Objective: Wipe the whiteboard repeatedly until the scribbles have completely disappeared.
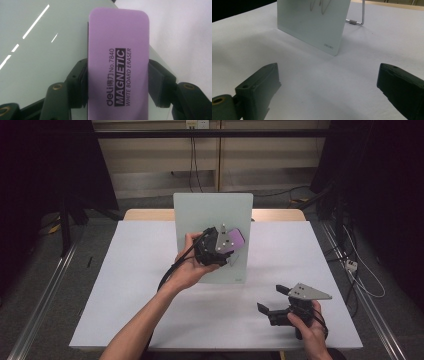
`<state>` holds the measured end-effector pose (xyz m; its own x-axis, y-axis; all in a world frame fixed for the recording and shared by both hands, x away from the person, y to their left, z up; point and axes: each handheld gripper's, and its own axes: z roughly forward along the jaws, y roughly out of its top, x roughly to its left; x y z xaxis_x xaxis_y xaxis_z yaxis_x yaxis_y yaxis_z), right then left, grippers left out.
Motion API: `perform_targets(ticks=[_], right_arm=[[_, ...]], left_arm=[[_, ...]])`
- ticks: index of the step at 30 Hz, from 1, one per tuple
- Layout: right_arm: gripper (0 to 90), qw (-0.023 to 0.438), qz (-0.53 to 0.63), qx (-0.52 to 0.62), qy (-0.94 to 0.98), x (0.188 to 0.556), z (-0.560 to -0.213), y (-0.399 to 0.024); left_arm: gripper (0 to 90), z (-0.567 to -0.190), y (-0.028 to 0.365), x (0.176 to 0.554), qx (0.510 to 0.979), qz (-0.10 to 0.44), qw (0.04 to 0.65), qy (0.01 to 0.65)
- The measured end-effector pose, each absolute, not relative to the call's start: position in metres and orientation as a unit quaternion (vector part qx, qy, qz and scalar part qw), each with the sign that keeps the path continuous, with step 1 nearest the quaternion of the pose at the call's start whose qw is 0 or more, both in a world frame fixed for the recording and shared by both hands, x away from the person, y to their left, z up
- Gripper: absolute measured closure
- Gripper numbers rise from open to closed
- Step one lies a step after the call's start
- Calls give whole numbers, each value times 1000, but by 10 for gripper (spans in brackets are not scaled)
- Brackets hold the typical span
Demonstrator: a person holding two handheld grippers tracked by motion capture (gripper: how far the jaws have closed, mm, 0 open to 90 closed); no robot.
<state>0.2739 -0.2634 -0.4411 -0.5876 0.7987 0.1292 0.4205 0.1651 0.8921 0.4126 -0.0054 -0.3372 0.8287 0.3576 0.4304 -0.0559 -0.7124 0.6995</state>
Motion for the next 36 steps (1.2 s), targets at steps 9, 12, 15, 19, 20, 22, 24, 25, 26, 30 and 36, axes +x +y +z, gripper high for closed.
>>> perform_targets(ticks=[9,12,15,19,20,22,24,25,26,30,36], right_arm=[[43,190,496,411,741,274,-441,-263],[43,190,497,413,739,274,-441,-263],[43,190,497,412,740,274,-441,-264],[43,190,498,412,739,274,-441,-263],[43,190,497,412,739,274,-441,-263],[43,190,497,413,739,274,-441,-264],[42,190,498,412,739,274,-441,-264],[43,190,498,412,739,273,-441,-264],[43,191,497,411,740,273,-441,-264],[43,191,497,413,739,274,-441,-264],[43,192,497,411,740,274,-441,-264]], left_arm=[[408,-385,-26,391,912,257,318,44],[408,-394,-28,389,917,245,311,38],[408,-401,-29,387,920,237,311,42],[408,-403,-28,387,925,230,302,35],[408,-405,-28,387,923,227,308,39],[408,-402,-26,389,923,222,311,43],[409,-395,-21,391,913,227,333,61],[408,-389,-19,394,911,228,339,63],[409,-385,-16,396,908,231,343,65],[408,-355,-5,408,893,247,367,85],[407,-345,-3,411,881,266,380,89]])
